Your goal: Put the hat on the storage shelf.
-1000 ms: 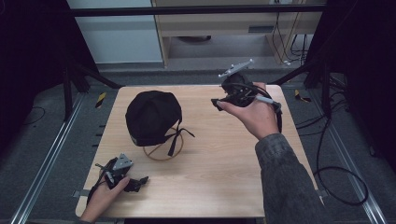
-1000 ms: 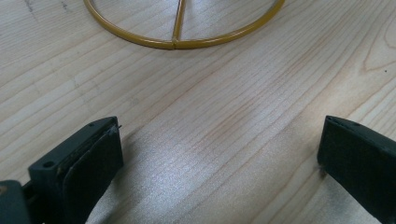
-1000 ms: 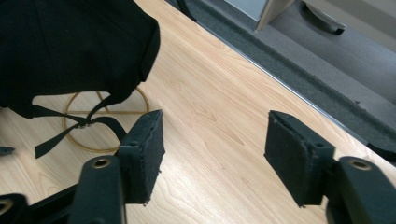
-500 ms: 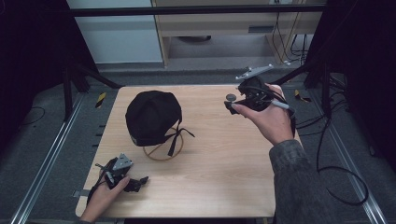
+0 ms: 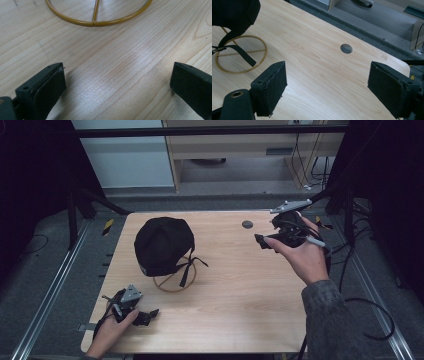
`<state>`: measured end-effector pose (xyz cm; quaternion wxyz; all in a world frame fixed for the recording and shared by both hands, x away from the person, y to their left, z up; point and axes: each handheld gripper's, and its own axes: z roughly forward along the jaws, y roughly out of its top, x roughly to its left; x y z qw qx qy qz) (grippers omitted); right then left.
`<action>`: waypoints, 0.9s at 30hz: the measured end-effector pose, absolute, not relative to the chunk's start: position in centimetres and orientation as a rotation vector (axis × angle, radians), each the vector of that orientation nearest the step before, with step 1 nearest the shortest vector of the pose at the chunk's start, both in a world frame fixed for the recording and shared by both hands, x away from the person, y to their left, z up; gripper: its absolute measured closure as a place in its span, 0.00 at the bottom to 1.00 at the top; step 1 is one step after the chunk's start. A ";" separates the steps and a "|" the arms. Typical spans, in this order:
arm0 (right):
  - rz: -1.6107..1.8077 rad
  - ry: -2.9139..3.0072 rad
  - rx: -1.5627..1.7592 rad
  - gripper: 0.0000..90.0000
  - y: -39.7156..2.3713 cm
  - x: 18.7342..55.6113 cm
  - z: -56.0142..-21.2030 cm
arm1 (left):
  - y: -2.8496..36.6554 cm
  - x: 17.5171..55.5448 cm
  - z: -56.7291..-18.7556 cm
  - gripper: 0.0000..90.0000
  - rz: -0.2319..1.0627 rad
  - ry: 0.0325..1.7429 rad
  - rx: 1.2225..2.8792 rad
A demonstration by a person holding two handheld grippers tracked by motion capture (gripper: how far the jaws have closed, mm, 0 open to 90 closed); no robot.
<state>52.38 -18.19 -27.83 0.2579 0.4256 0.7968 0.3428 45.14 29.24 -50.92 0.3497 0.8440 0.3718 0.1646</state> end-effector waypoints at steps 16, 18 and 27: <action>0.929 2.146 1.216 0.13 -20.8 51.1 -30.8 | 29.2 45.1 -50.9 0.00 0.426 0.966 2.184; 0.928 2.153 1.210 0.12 -20.9 51.0 -31.2 | 29.2 45.1 -50.9 0.00 0.425 0.966 2.184; 0.908 2.176 1.224 0.09 -21.2 50.2 -33.8 | 29.3 45.1 -50.9 0.00 0.426 0.964 2.188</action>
